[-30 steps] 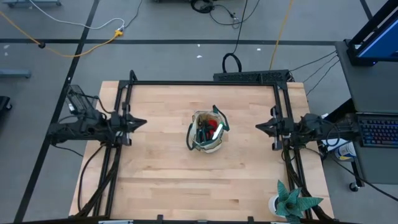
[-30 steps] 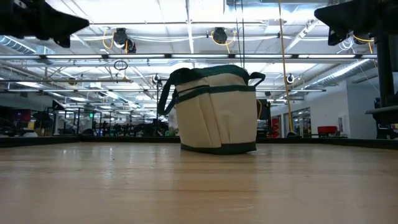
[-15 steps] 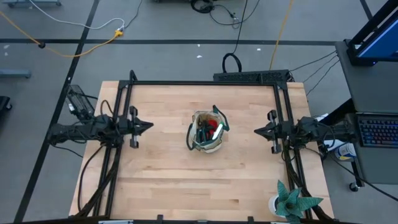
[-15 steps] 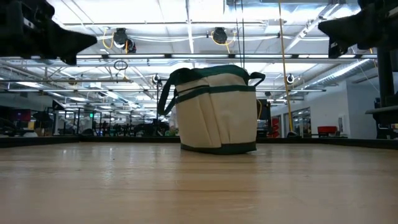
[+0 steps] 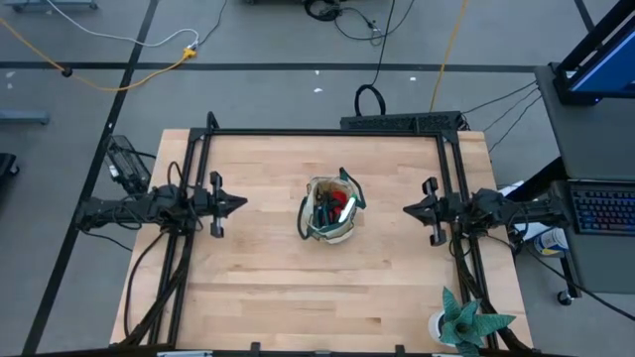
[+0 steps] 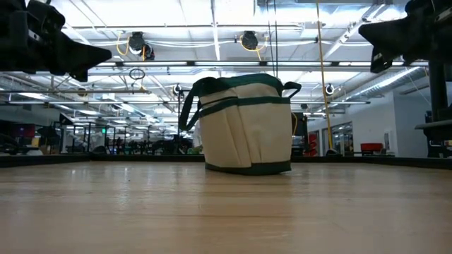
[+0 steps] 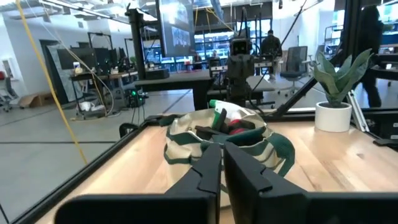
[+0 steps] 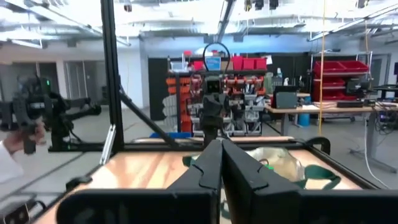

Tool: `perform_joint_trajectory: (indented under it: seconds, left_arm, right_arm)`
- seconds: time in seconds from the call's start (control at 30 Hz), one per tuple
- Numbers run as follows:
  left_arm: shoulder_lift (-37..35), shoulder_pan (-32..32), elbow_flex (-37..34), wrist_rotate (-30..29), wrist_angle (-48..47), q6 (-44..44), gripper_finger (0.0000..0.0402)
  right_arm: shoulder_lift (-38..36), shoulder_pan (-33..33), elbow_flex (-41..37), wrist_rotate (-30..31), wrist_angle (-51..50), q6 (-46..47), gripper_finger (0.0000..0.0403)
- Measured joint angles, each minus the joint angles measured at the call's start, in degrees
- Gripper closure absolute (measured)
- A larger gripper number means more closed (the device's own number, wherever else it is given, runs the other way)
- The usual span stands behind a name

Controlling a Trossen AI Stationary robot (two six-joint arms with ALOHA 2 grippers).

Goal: Pick & Place Garden tools in Gardening bag
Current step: Return to Home Position

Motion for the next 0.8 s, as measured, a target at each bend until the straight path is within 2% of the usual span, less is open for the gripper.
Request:
perform_joint_trajectory:
  seconds: [0.17,0.8]
  left_arm:
    - [0.0,0.0,0.0,0.0,0.0,0.0,0.0367]
    - [0.0,0.0,0.0,0.0,0.1,0.0,0.0366]
  right_arm:
    - [0.0,0.0,-0.1,0.1,0.5,-0.4,0.0399]
    - [0.0,0.0,-0.3,0.2,-2.0,-1.2,0.0399]
